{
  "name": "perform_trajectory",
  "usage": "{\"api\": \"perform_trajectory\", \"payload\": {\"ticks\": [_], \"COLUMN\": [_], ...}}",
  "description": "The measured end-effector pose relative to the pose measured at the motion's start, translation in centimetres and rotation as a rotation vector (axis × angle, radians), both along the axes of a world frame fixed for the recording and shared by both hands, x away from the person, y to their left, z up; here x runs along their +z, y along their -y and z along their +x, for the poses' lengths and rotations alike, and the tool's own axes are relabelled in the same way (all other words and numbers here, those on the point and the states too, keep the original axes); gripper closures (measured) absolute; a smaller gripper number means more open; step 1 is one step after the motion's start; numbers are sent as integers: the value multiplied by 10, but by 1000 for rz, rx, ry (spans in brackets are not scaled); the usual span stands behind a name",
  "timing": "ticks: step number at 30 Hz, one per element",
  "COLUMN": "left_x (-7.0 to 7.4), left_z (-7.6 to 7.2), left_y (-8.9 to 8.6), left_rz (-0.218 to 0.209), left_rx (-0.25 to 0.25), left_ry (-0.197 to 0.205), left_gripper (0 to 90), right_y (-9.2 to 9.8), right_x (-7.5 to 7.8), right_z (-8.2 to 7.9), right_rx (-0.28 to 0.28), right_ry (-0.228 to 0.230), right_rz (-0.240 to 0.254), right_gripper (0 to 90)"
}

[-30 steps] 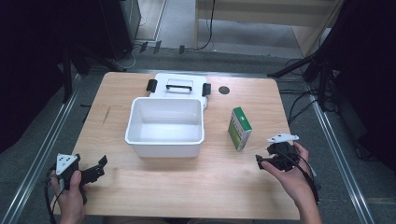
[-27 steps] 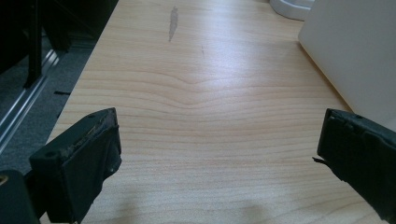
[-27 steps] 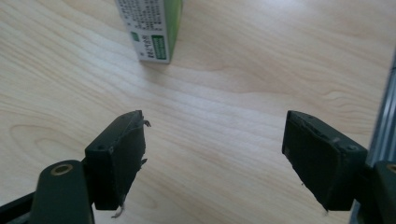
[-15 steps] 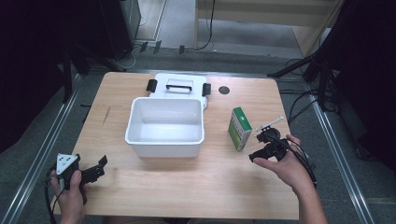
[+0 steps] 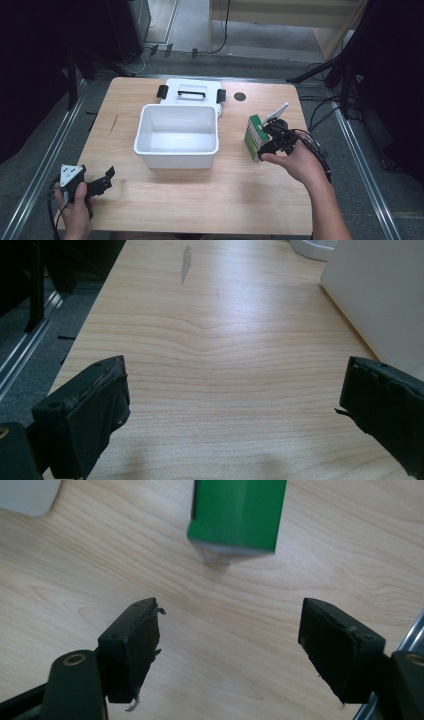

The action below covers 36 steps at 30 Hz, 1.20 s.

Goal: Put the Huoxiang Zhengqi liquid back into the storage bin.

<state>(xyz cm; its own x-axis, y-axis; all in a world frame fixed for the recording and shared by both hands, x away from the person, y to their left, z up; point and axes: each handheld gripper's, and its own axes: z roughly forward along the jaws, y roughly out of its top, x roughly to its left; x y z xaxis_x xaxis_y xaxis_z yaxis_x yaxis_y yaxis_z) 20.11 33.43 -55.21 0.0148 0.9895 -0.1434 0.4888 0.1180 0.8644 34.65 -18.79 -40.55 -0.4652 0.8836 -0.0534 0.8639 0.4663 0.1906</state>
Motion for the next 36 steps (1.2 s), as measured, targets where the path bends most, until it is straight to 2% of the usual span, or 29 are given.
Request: {"api": "perform_trajectory", "payload": {"ticks": [9, 16, 19, 24, 36], "left_x": [0, 0, 0, 0, 0], "left_z": [0, 0, 0, 0, 1], "left_y": [0, 0, 0, -1, -1], "left_rz": [-2, -3, -5, -5, -9], "left_rx": [1, -2, -3, -4, -6], "left_ry": [-1, -5, -4, -6, -10], "left_gripper": [5, 6, 5, 5, 6], "right_y": [-15, -28, -32, -33, -35], "right_x": [14, 20, 22, 20, 10], "right_z": [22, 37, 47, 58, 73], "right_rx": [-11, 3, -23, -33, -48], "right_ry": [-22, -37, -33, -57, -102], "right_rz": [-22, -55, -60, -70, -34], "right_gripper": [289, 320, 336, 363, 438]}}
